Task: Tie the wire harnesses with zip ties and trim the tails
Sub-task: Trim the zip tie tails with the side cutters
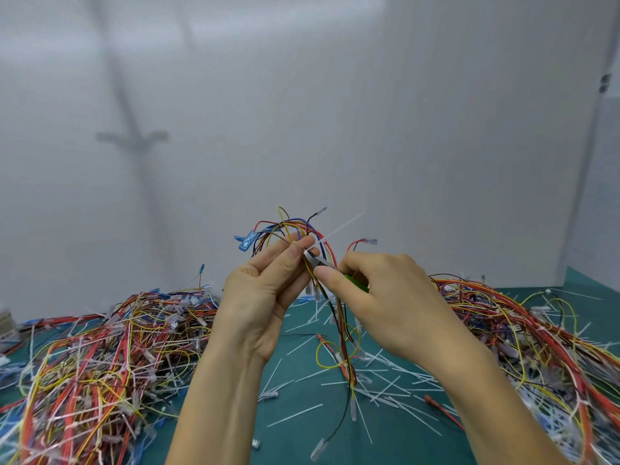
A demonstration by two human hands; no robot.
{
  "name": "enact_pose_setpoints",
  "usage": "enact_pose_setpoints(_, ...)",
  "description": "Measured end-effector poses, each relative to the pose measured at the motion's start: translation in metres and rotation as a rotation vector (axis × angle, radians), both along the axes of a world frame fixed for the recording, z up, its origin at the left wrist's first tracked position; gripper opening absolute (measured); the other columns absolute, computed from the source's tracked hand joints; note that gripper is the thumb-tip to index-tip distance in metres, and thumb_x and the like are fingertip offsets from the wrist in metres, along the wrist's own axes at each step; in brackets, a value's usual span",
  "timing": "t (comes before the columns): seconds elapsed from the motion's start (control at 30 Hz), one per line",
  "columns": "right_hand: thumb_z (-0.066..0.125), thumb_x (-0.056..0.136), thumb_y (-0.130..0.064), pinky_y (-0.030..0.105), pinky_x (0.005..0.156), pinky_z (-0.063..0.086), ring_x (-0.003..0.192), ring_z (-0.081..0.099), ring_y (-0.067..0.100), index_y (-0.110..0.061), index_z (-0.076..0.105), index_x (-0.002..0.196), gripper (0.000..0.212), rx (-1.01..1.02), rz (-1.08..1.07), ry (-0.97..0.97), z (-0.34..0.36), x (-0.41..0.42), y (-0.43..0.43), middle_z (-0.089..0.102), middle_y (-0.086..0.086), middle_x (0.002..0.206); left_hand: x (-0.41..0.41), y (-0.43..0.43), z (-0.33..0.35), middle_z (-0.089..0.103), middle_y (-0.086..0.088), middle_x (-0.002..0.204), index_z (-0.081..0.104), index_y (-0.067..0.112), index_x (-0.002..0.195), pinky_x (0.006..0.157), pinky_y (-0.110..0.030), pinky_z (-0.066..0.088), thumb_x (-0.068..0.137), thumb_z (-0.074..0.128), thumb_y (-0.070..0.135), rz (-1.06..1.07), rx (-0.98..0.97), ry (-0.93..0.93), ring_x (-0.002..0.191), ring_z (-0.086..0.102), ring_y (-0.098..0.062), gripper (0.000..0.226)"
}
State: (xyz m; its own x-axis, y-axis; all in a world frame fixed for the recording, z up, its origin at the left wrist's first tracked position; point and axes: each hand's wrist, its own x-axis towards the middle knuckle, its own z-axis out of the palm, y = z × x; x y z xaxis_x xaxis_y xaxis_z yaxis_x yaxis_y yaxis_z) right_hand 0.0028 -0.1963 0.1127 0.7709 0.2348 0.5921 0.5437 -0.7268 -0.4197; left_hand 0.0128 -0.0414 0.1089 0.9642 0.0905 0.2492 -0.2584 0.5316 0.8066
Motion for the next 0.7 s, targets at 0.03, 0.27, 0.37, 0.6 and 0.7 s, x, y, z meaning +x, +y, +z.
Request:
enact_pose_setpoints(0.03,0.037,0.087,-0.067,0.037,0.058,0.035,0.066,0.048,0.022,-0.016,0.053,0.069,0.057,0.006,0.002,0.002,0.0,0.0,0.0,0.049,0.001,0.061,0.0,0.0,0.0,0.077,-0.002,0.092,0.08,0.009,0.085,0.073,-0.02,0.059,0.051,0.077,0.025,0.001,0.008,-0.002,0.08,0.073,-0.009,0.038)
enact_pose_setpoints(0.27,0.04,0.088,-0.065,0.037,0.057,0.033,0.059,0.042,0.02,-0.01,0.052,0.064,0.061,0.074,0.08,0.041,0.001,0.0,-0.001,0.048,0.009,0.059,0.0,-0.001,0.0,0.077,-0.001,0.088,0.081,0.012,0.078,0.069,-0.019,0.058,0.047,0.078,0.027,0.015,0.037,-0.014,0.077,0.073,-0.009,0.034)
enact_pose_setpoints(0.37,0.043,0.089,-0.063,0.036,0.058,0.038,0.058,0.046,0.019,-0.012,0.056,0.062,0.059,0.112,0.104,0.07,0.001,-0.001,-0.001,0.055,0.012,0.06,0.001,0.0,0.0,0.077,-0.002,0.086,0.081,0.013,0.077,0.068,-0.019,0.058,0.048,0.078,0.026,0.019,0.046,-0.012,0.077,0.073,-0.009,0.032)
enact_pose_setpoints(0.6,0.049,0.094,-0.055,0.036,0.055,0.051,0.042,0.056,0.012,-0.015,0.062,0.064,0.052,0.365,0.154,0.195,-0.003,0.008,-0.001,0.057,-0.001,0.051,-0.001,0.006,0.001,0.077,-0.008,0.097,0.076,0.006,0.093,0.067,-0.02,0.058,0.066,0.073,0.014,0.014,0.063,0.064,0.085,0.075,-0.014,0.028)
enact_pose_setpoints(0.7,0.052,0.086,-0.066,0.035,0.05,0.05,0.043,0.059,0.018,-0.013,0.065,0.071,0.057,0.482,0.107,0.196,-0.004,0.013,-0.005,0.062,0.007,0.059,-0.001,0.009,0.001,0.077,-0.01,0.097,0.071,0.002,0.101,0.066,-0.023,0.059,0.072,0.071,0.006,0.02,0.018,0.095,0.087,0.075,-0.019,0.029)
